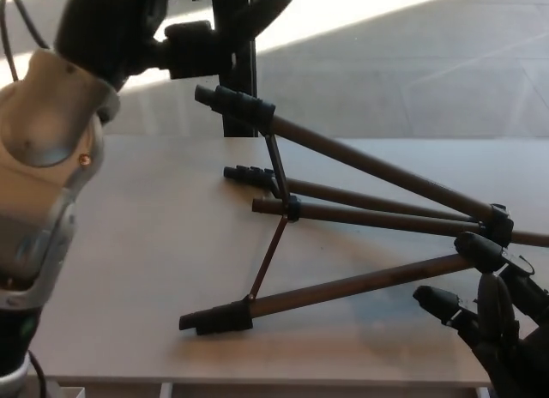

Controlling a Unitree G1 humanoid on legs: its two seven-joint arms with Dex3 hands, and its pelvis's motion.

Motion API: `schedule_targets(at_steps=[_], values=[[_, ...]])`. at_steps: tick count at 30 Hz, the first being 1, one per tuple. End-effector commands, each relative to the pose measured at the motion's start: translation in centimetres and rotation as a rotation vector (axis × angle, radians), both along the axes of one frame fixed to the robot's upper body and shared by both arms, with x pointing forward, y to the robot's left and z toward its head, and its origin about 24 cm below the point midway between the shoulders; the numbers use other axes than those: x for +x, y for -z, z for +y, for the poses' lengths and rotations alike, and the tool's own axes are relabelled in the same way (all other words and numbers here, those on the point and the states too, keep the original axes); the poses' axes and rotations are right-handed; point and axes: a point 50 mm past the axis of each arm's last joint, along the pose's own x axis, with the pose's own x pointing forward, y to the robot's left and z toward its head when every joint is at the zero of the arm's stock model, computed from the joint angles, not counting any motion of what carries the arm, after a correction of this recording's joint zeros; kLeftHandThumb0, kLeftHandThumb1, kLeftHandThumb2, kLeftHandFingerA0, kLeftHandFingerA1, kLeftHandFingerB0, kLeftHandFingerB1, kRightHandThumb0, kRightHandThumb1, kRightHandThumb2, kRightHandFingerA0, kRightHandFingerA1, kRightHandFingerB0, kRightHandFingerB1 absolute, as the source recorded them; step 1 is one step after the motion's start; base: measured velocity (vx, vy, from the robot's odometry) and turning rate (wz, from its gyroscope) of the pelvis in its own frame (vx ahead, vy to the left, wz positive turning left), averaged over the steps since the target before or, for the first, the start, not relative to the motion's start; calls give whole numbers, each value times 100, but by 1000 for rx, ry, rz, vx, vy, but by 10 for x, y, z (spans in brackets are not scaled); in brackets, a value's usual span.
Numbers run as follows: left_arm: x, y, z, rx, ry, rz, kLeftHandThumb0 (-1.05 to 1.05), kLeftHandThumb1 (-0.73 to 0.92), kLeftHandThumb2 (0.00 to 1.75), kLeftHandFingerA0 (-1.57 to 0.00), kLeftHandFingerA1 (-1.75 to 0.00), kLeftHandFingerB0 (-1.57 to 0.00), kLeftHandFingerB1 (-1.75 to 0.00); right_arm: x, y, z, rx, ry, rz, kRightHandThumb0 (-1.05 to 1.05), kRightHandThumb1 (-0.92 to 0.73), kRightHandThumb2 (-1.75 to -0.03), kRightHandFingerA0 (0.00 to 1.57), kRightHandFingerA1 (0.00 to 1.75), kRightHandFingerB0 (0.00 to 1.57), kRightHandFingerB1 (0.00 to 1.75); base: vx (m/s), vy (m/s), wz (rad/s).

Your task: Use both hands of the robot to pick up the tripod lying in the middle of the desk and make it stand upright on the desk

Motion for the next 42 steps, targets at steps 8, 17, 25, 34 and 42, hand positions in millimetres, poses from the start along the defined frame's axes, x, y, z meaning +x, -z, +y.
schedule_targets(at_steps=[8, 17, 25, 34, 42], values=[[51, 12, -38, 745, -255, -153, -70, 61, 59, -51, -68, -57, -50, -8, 8, -1, 35, 6, 76, -80, -65, -60, 67, 69, 66, 51, 0, 0, 0], [69, 9, -55, 840, -302, -170, -69, 63, 59, -52, -65, -57, -49, -8, 8, -2, 48, -4, 89, -80, -63, -59, 70, 68, 69, 52, 0, 0, 0], [72, -11, -83, 845, -327, -230, -72, 66, 60, -48, -73, -52, -55, -7, 7, -2, 42, -12, 90, -80, -63, -60, 73, 69, 67, 54, 0, 0, 0], [72, 16, -117, 1022, -302, -247, -77, 67, 61, -39, -62, -45, -44, -7, 5, 2, 62, -11, 100, -77, -63, -59, 76, 69, 71, 54, 0, 0, 0], [73, 41, -124, 1085, -261, -162, -82, 55, 96, -34, -59, -37, -52, -3, -3, 5, 76, -25, 74, -76, -49, -93, 70, 73, 67, 64, 0, 0, 0]])
